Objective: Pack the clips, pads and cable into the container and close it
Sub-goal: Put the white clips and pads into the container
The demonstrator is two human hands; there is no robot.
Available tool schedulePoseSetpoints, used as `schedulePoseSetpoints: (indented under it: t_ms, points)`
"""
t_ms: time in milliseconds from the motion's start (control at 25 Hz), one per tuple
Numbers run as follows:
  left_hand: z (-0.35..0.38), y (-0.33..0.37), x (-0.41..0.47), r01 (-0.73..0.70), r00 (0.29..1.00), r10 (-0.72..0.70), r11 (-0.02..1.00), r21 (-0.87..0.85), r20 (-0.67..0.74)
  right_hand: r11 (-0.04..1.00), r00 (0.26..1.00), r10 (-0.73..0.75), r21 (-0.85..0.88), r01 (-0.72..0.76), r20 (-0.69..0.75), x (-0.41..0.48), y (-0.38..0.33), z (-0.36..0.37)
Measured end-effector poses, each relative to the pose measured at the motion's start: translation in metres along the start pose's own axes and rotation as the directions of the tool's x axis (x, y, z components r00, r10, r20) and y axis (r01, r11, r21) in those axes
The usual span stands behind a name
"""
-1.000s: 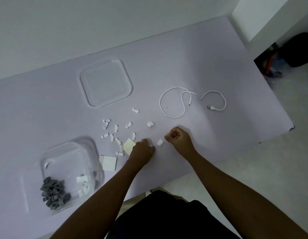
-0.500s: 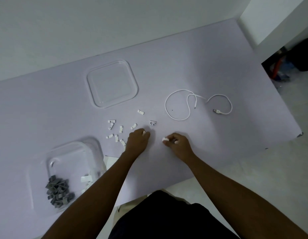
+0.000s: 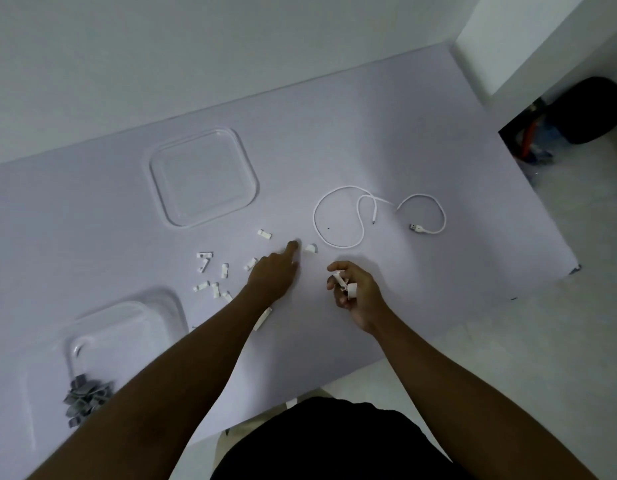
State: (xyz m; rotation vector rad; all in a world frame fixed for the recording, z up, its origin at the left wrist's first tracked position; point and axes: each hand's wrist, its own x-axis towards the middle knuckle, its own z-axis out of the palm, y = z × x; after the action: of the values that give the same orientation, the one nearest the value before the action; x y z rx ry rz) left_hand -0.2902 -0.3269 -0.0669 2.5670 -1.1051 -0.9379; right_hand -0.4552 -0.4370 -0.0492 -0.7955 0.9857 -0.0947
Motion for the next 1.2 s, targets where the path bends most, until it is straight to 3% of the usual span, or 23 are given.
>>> schedulePoseSetpoints:
  t_ms: [280,480,720,880,960,1000,1080,1200]
  points:
    - [0.011,0.011,0.01,-0.037,0.999,0.037,0.999,-0.026,0.004,0.983,0.999,0.002,0.186,0.005,-0.041,-0.005,-0.005,0.001]
    - [0.027,0.039,0.029,-0.116,0.991,0.113,0.993,-0.034,-0.066,0.98,0.995,0.032,0.2,-0.012,-0.097,-0.01,-0.005,-0.005]
    - [0.035,0.049,0.039,-0.088,0.991,0.091,0.996,0.028,-0.094,0.965,0.989,0.047,0.261,-0.009,-0.14,-0.022,-0.006,-0.017]
    - [0.008,0.049,0.015,0.017,0.998,-0.031,0.967,-0.256,-0.05,0.924,0.998,0.037,0.383,-0.017,-0.045,-0.029,-0.004,-0.013]
    - [-0.014,0.038,-0.015,0.071,0.994,-0.1,0.883,-0.464,-0.037,0.89,0.998,0.051,0.452,-0.067,0.048,-0.032,-0.002,0.0]
    - [-0.025,0.03,-0.03,0.123,0.988,-0.157,0.795,-0.594,-0.005,0.882,0.995,0.06,0.462,-0.092,0.085,-0.034,-0.001,0.007]
    - [-0.055,-0.004,-0.07,0.25,0.956,-0.266,0.512,-0.822,0.124,0.893,0.985,0.092,0.426,-0.146,0.144,-0.032,0.005,0.034]
    - [-0.092,-0.081,-0.137,0.285,0.929,-0.3,0.207,-0.936,0.216,0.931,0.969,0.143,0.304,-0.2,0.199,-0.033,0.017,0.091]
